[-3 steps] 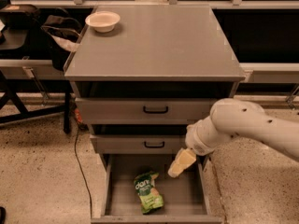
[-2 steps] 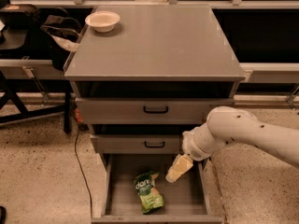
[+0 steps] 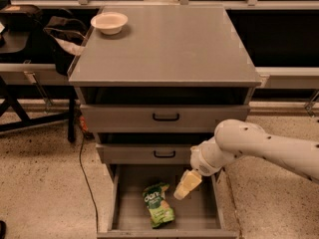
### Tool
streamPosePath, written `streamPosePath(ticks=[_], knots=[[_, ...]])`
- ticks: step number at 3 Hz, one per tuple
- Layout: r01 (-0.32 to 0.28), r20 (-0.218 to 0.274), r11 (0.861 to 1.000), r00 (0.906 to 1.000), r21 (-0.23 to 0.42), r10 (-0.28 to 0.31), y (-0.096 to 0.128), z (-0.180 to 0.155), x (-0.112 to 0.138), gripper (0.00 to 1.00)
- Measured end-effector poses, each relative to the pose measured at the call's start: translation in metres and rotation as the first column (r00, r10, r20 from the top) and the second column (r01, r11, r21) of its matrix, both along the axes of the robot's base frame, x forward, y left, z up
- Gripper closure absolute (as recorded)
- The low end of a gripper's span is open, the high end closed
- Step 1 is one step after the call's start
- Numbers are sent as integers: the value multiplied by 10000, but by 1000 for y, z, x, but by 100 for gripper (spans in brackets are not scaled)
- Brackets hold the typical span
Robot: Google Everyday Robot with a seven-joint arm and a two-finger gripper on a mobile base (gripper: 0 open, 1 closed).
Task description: Pick green rice chip bag from bottom drawer and place on counter
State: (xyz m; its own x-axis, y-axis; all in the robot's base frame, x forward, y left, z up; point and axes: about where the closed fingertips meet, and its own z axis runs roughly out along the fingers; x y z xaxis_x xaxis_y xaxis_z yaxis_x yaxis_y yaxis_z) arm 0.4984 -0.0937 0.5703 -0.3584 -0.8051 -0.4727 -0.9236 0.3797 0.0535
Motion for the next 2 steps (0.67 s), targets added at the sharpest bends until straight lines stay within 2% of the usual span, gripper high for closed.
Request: streamPosePath(ticks=[1, 2], knots=[[315, 263, 9995, 9992, 89, -317, -2, -2, 0, 0], [690, 430, 9974, 9966, 224, -699, 4, -22, 7, 0]])
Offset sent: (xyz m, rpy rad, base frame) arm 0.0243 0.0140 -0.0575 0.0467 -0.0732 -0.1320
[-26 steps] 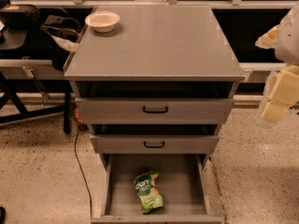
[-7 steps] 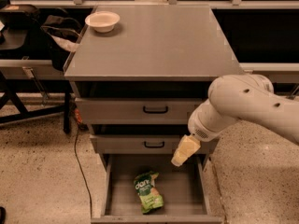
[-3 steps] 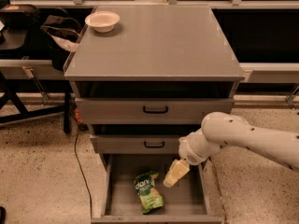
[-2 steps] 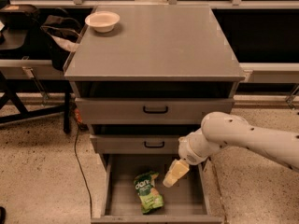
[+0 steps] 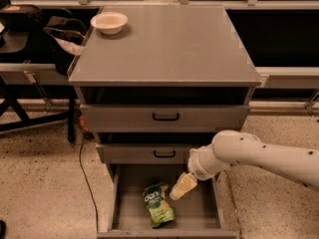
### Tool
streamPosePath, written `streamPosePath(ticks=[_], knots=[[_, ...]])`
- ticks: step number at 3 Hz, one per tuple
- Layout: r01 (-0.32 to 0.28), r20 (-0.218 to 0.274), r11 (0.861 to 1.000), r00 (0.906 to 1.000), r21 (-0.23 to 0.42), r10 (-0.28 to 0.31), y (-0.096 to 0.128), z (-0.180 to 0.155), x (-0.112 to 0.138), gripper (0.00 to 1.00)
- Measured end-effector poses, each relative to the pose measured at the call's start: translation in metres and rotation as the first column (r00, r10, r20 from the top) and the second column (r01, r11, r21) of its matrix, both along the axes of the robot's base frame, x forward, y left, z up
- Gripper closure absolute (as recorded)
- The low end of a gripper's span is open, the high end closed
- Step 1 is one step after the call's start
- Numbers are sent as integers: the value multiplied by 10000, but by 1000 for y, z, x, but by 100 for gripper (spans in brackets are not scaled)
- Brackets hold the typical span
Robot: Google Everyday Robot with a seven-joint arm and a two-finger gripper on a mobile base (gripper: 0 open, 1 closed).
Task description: Pick green rice chip bag from bottom drawer and place on counter
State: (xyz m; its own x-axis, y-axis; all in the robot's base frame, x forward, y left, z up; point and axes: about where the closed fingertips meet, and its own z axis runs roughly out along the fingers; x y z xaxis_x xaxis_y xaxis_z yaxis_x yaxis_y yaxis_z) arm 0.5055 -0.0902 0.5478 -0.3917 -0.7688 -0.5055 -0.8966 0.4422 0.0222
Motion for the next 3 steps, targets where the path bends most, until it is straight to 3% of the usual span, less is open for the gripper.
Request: streamPosePath(ticks=[1, 3], knots=[[254, -52, 9996, 9997, 131, -253, 10, -28, 11, 0], [317, -739, 9986, 9969, 415, -286, 21, -85, 25, 0]])
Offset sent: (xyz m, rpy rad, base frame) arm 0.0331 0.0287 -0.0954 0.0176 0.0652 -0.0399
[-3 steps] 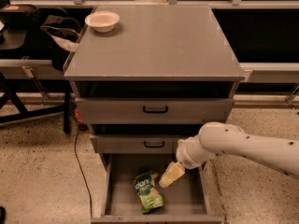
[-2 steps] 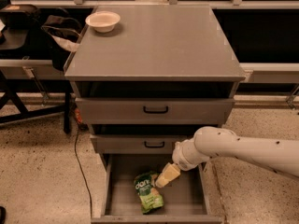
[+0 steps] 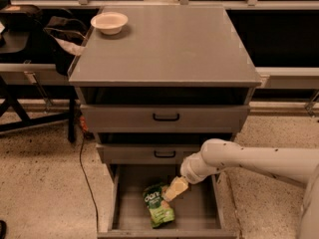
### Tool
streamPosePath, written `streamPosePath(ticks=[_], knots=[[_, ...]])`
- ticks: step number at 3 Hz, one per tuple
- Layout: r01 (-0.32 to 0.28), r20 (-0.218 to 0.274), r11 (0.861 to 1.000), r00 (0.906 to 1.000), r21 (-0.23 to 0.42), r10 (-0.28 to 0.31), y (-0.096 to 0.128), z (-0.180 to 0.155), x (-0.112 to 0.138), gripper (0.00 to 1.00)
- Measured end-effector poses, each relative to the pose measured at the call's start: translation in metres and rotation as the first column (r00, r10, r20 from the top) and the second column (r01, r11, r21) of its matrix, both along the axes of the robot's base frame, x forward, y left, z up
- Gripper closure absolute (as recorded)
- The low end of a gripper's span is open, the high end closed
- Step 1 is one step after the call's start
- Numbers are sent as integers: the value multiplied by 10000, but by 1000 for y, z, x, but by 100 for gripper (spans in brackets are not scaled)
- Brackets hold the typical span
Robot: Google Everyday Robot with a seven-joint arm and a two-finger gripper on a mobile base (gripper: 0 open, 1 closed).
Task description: Pick green rice chip bag from bottom drawer and place on counter
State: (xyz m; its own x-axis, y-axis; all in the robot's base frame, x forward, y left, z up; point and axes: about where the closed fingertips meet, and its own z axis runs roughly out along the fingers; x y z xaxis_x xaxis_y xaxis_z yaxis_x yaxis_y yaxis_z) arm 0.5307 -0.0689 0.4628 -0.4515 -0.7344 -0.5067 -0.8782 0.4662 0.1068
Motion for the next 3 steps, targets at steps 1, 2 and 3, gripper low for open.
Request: streamPosePath(ticks=[1, 2, 3], knots=[[-102, -473, 9995, 9988, 308, 116, 1, -24, 3, 0], [-102, -473, 9995, 9988, 309, 117, 1, -24, 3, 0], [-243, -485, 9938, 9984, 1086, 297, 0, -44, 1, 0]])
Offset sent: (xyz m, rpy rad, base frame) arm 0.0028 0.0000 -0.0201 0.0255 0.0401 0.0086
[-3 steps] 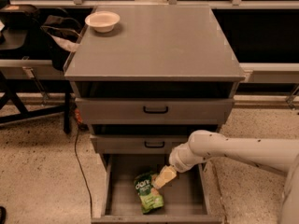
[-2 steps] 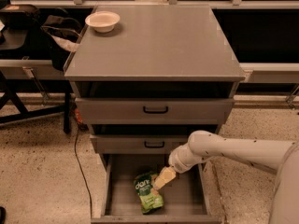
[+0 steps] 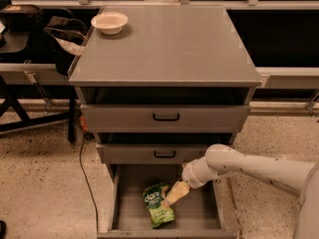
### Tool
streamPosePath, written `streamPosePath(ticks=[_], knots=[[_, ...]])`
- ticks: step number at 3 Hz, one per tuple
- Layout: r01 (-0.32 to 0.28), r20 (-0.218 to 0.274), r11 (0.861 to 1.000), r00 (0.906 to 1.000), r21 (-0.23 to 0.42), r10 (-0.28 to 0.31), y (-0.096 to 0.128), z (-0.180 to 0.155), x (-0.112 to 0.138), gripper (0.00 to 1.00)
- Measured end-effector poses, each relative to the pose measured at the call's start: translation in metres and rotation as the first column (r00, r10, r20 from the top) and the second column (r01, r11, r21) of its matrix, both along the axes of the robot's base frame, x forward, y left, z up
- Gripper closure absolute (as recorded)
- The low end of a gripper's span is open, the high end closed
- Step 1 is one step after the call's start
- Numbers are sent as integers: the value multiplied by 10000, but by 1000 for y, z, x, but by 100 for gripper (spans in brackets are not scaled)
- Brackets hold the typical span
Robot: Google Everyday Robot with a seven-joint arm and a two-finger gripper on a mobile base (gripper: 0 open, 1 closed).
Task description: Pick green rice chip bag from bottom drawer and place on counter
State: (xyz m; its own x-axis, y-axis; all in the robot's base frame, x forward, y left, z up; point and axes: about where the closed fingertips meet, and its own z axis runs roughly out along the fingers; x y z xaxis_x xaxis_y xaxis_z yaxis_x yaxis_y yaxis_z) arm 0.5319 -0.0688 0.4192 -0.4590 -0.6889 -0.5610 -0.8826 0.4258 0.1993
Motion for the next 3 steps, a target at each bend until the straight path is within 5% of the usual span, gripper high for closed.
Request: streamPosePath(ticks=[1, 3], knots=[[-136, 38, 9985, 9999, 525, 134, -1, -15, -1, 0], [443, 183, 9944, 9989, -957, -427, 6, -64, 0, 0]])
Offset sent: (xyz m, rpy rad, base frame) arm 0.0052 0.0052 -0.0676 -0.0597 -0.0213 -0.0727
